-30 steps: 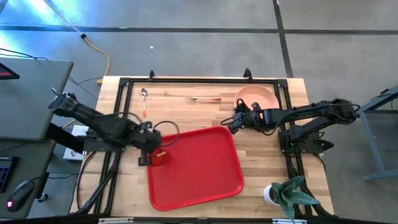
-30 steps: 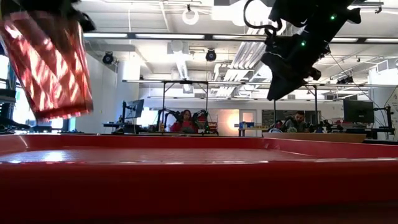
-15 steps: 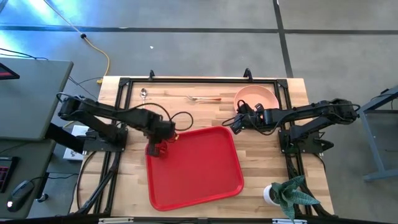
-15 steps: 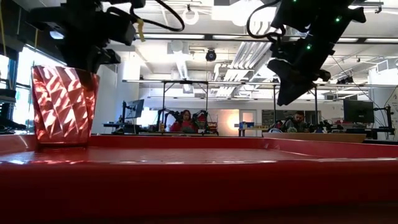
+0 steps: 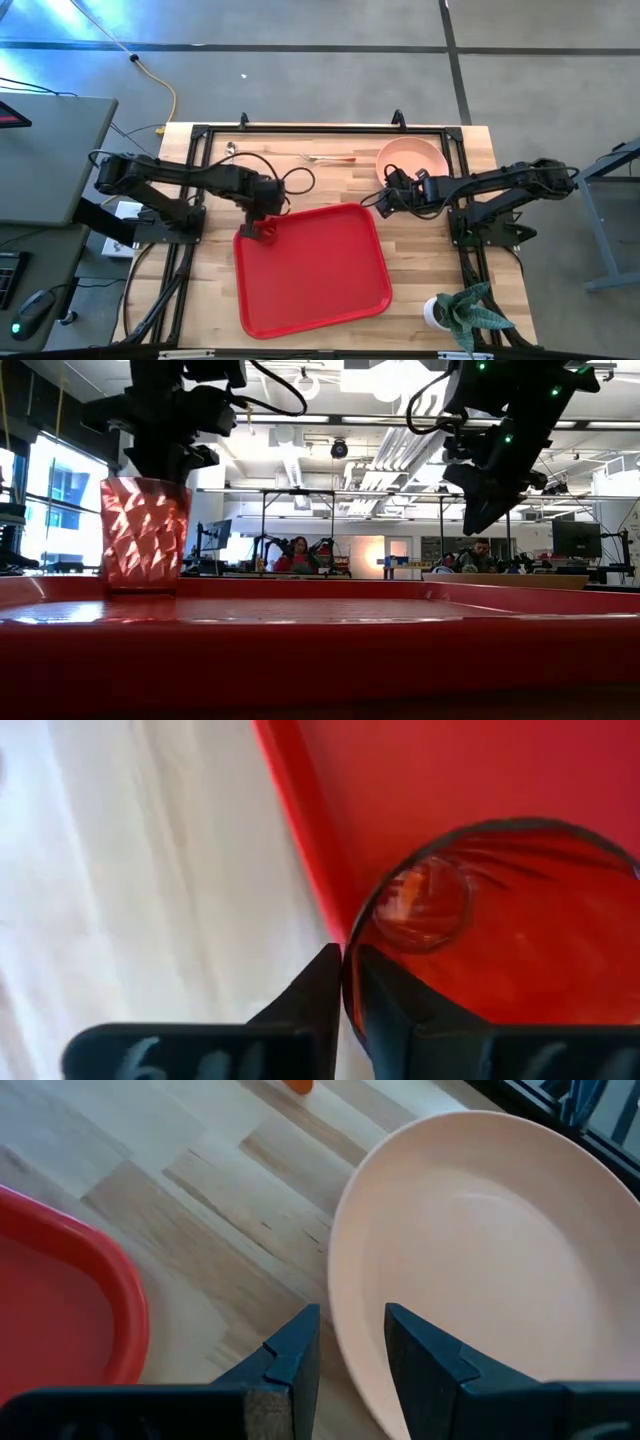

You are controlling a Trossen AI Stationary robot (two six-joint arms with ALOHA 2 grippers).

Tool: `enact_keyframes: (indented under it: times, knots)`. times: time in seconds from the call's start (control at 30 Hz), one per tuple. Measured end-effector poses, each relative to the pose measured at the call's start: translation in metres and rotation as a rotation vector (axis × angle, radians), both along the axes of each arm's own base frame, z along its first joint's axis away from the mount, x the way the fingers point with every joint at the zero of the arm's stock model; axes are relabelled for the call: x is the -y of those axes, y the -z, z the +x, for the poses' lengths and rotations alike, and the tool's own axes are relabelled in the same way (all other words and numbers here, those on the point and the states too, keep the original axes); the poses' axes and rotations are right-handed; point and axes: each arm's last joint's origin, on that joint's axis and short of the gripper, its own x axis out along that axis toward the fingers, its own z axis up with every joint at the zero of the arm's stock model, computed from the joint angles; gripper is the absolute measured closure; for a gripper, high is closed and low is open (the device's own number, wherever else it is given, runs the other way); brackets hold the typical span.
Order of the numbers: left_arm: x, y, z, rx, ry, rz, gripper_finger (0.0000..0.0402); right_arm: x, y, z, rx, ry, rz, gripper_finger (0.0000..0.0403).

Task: Pick and place plate/cup/fork/spoon on tray
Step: Put the brown cup on the red tray, then adjust the red tray

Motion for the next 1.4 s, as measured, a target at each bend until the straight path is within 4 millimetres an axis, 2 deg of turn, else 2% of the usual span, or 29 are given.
enact_keyframes:
  times: [0.17, 0.47, 0.67, 0.8, 0.97, 1.2, 1.4]
  knots:
    - [-0.012, -0.001, 0.001, 0.008, 0.055, 0.086, 0.0359, 0.004, 0.001, -0.002, -0.025, 0.015, -0.002, 0.0297]
    - [-0.042, -0.001, -0.001, -0.001, 0.081, 0.119, 0.0366, 0.020, 0.001, -0.006, -0.061, 0.067, -0.006, 0.0297]
    - [-0.054, 0.008, 0.007, 0.007, 0.101, 0.110, 0.0373, 0.024, 0.001, -0.007, -0.061, 0.085, -0.006, 0.0297]
    - [-0.046, 0.018, 0.010, -0.050, 0.165, 0.059, 0.0387, 0.024, 0.001, -0.007, -0.057, 0.090, -0.002, 0.0297]
    - [-0.028, 0.020, 0.013, -0.063, 0.183, 0.046, 0.0400, 0.024, 0.001, -0.007, -0.045, 0.102, 0.009, 0.0297]
    - [-0.001, -0.002, 0.018, -0.061, 0.098, 0.054, 0.0401, 0.022, 0.002, -0.006, -0.034, 0.095, 0.035, 0.0297]
    - [0.027, -0.017, 0.013, -0.041, 0.050, 0.018, 0.0401, 0.016, 0.001, -0.004, -0.025, 0.068, 0.026, 0.0297]
